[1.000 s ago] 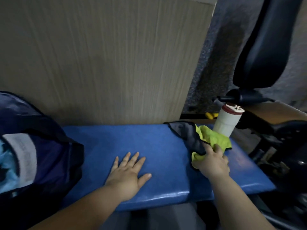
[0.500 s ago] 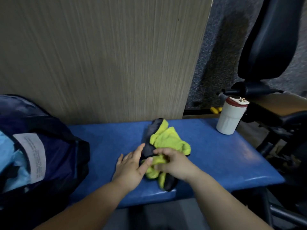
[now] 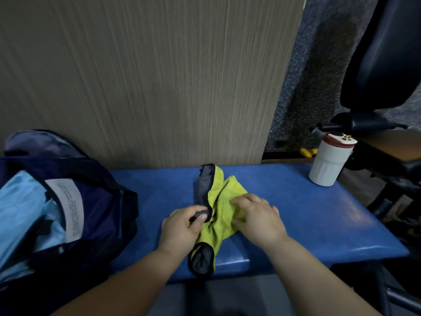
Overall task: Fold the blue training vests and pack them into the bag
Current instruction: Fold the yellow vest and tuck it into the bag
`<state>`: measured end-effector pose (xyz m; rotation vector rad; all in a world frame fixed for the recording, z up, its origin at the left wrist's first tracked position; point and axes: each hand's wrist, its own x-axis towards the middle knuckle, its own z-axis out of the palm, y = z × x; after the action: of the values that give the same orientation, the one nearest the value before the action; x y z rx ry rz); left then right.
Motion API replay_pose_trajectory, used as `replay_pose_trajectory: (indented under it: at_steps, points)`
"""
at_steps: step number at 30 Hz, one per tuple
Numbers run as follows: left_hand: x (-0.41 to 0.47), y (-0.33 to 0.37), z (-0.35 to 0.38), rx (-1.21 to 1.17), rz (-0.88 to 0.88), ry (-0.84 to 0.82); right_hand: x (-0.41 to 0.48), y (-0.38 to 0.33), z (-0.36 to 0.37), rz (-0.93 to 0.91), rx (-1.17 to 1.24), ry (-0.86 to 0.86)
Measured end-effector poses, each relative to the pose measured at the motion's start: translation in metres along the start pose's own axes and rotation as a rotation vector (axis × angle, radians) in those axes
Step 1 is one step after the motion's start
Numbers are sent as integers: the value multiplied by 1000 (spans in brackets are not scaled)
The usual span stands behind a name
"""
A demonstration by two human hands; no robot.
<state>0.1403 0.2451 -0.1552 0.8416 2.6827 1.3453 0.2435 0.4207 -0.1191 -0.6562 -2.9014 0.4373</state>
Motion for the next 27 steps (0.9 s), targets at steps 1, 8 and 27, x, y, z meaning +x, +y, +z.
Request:
replay_pose_trajectory:
  at_steps: [1, 8, 27]
  points:
    - [-1, -1, 0, -22, -8, 21, 2, 4, 0, 15, -2, 47]
    - [9, -15, -15, 55, -30, 155, 11, 30, -24, 259, 144, 290]
    - [17, -25, -13, 398, 268, -267, 4, 36, -35, 338, -45, -77]
